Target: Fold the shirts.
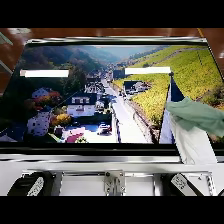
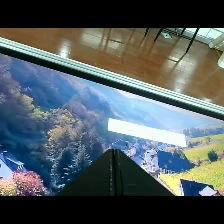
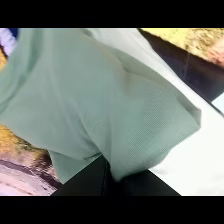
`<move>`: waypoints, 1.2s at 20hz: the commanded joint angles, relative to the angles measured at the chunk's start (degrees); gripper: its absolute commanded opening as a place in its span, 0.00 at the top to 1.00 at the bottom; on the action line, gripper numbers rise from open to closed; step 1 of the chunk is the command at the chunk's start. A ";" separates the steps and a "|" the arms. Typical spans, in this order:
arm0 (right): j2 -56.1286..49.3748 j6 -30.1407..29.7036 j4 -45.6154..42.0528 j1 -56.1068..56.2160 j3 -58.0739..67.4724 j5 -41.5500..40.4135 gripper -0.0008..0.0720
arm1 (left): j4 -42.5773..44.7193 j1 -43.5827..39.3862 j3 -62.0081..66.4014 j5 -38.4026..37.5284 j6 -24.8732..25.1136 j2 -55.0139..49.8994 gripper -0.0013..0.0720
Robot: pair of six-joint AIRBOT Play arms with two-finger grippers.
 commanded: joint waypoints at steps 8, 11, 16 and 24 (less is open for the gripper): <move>4.50 3.65 -7.41 -9.99 -22.38 -3.82 0.06 | 0.02 -0.04 0.00 -4.55 0.07 -1.73 0.93; 5.11 3.85 -2.60 -9.99 -19.34 -5.18 0.07 | -0.28 -0.13 -0.20 -5.49 0.07 -4.02 0.93; 12.11 0.87 20.20 -5.44 -10.88 -23.96 0.15 | -1.25 -7.58 -3.65 -5.57 7.76 -10.47 0.93; 5.42 -2.75 6.36 34.86 -9.20 -13.14 0.14 | 2.45 -20.55 -5.60 -22.25 8.44 -30.16 0.20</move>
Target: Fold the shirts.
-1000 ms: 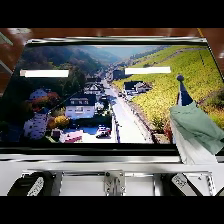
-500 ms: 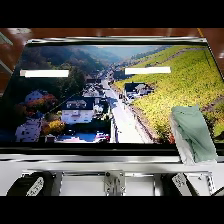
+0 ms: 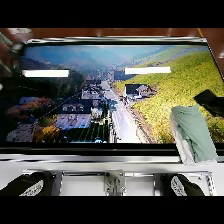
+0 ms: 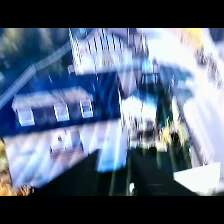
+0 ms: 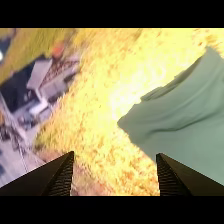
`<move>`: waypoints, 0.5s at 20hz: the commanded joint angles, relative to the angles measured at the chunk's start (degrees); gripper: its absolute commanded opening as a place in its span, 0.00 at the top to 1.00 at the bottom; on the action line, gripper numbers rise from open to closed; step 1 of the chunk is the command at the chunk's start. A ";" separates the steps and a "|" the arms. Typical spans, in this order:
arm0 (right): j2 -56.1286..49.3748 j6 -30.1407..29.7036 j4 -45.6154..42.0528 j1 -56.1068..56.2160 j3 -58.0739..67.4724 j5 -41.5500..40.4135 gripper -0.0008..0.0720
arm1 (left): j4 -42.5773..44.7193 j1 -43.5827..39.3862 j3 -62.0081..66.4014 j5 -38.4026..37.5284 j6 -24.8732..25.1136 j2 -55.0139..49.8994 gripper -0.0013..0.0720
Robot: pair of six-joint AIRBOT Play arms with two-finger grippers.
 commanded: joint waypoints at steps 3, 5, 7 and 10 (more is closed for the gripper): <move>-8.50 1.46 -4.13 16.41 0.46 9.68 0.14 | 3.02 -3.37 -0.48 -14.14 -1.44 -11.89 0.14; -9.68 1.42 -4.13 18.08 0.46 9.94 0.14 | 3.76 -3.37 -0.52 -9.88 -1.44 -12.02 0.31; -9.66 1.42 -3.41 18.47 0.48 9.90 0.14 | 3.67 -3.37 -0.52 -4.52 -2.62 -12.02 0.31; -9.66 1.42 -3.26 18.47 0.48 9.88 0.14 | 3.67 -3.37 -0.52 -1.53 -4.07 -12.50 0.31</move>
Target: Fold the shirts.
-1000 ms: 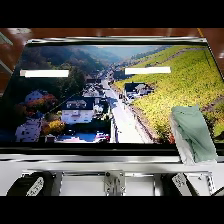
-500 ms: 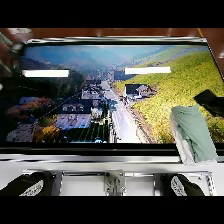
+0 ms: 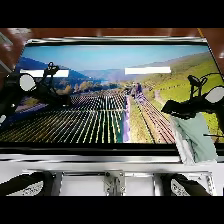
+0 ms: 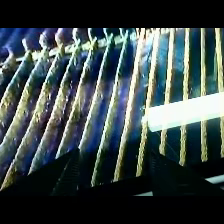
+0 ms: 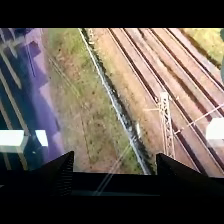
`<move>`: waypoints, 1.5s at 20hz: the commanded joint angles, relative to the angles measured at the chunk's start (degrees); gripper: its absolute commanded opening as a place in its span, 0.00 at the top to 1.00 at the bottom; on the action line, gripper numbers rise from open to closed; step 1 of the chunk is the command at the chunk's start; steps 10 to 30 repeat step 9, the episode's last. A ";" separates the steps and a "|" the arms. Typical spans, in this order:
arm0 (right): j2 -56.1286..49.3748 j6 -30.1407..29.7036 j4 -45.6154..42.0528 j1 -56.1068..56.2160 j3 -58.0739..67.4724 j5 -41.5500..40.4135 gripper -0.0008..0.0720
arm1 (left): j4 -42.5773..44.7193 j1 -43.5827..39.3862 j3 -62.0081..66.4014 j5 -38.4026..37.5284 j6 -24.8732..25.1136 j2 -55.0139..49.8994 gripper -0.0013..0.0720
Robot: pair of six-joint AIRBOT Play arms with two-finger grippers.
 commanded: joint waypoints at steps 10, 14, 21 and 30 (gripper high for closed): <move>-0.57 0.02 0.24 1.01 0.07 0.76 0.14 | 0.35 -0.15 -0.02 4.20 -1.07 -1.03 0.31; -0.57 0.02 0.24 1.01 0.07 0.76 0.14 | 0.35 -0.15 -0.02 4.20 -1.07 -1.03 0.31; -0.57 0.02 0.24 1.01 0.07 0.76 0.14 | 0.35 -0.15 -0.02 4.20 -1.07 -1.03 0.31; -0.57 0.02 0.24 1.01 0.07 0.76 0.14 | 0.35 -0.15 -0.02 4.20 -1.07 -1.03 0.31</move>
